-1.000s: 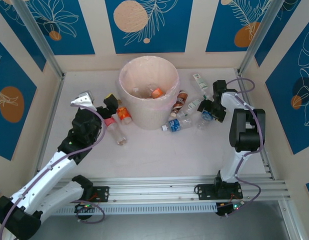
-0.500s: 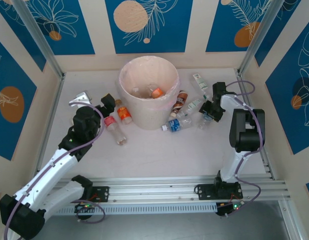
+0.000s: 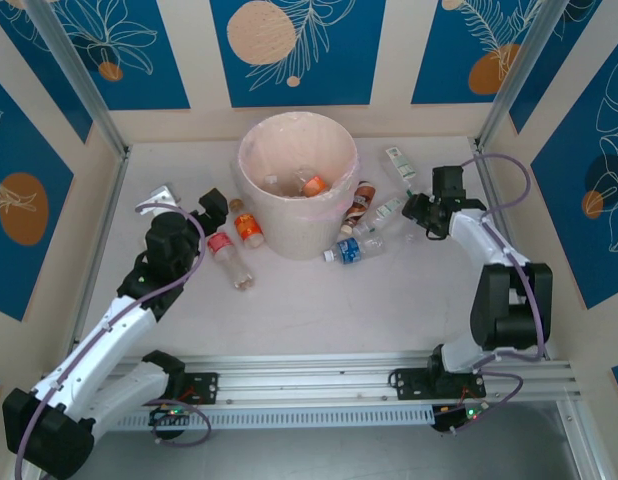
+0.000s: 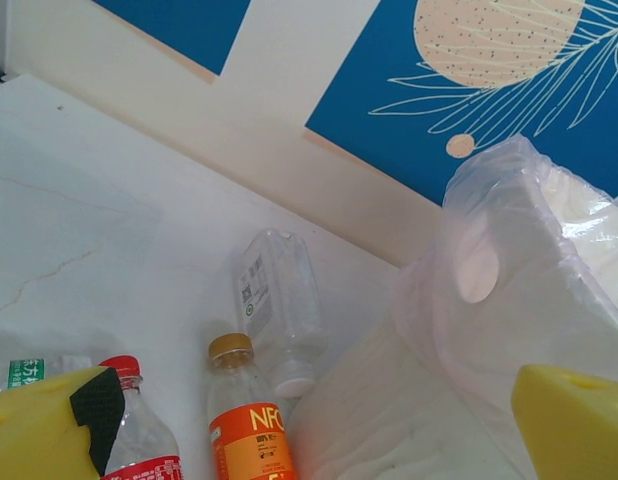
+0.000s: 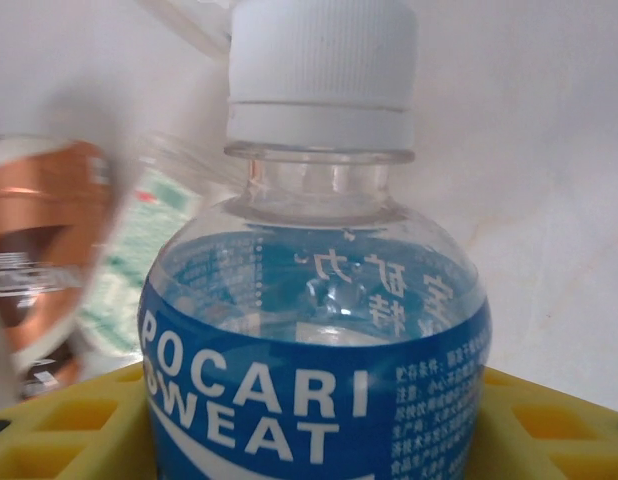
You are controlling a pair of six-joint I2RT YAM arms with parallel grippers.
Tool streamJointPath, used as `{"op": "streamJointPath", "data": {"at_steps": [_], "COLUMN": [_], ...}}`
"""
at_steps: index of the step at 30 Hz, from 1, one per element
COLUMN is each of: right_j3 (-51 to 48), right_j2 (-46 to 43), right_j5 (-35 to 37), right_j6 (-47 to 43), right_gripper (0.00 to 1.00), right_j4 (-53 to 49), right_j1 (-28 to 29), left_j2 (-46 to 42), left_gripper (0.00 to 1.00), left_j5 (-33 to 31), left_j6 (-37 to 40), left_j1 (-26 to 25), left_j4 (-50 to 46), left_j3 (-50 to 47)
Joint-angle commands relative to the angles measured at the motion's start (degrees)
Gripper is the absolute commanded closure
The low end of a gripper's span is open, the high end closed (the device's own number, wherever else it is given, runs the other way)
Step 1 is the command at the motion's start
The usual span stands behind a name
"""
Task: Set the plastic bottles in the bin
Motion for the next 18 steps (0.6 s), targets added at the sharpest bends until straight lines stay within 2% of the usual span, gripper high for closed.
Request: {"op": "streamJointPath", "data": {"at_steps": [1,10,18], "right_j3": [-1.64,2.98,14.33], "right_j2": [-5.61,-17.02,-16.86], "right_j5": [-0.24,-8.76,-14.77], "right_j6": [-2.33,-3.79,-8.63], "right_gripper": [0.59,0.60,0.60], "right_j4": [6.01,11.41,15.59], "right_j1": [1.63,5.05,12.82], "left_j2": [0.47,0.91,0.96], "left_gripper": [0.00,0.00,0.00], "left_j5": [1.50,2.69,3.54], "left_j6": [-1.12,-2.07,-2.71], "left_j1": [1.04,1.97,2.63], "left_j4": [0.76,0.78,0.78], "left_j3": [-0.51,-0.69,-0.94]}}
